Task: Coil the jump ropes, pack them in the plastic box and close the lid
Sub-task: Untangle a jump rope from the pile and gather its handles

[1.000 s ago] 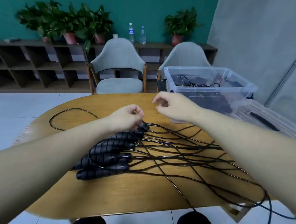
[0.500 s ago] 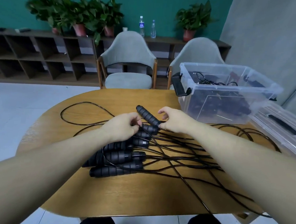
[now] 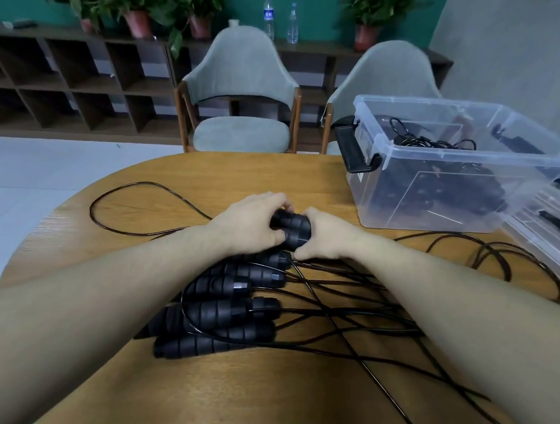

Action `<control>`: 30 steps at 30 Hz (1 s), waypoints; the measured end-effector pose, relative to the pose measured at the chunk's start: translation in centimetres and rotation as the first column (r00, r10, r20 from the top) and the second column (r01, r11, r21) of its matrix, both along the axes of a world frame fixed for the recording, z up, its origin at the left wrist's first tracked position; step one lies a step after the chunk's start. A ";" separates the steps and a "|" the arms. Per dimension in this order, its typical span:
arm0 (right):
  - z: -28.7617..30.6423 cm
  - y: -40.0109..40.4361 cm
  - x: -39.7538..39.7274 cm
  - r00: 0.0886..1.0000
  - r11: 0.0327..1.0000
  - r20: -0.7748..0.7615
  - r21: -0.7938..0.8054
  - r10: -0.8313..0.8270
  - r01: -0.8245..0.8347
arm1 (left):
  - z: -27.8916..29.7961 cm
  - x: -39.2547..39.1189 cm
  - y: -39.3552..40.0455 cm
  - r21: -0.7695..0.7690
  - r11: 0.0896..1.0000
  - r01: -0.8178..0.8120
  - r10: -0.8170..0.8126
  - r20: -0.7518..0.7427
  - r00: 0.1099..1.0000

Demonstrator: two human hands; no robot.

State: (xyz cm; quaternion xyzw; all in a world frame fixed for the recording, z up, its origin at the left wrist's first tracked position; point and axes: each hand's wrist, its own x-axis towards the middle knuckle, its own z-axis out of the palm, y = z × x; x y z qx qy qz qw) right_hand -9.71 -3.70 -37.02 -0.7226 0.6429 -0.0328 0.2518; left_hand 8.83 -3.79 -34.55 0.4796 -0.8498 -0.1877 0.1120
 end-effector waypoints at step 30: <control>13.9 13.7 -6.6 0.940 0.936 0.341 -0.331 -0.002 0.122 | 7.2 -1.4 13.8 0.255 0.966 -0.038 0.111 -0.281 0.953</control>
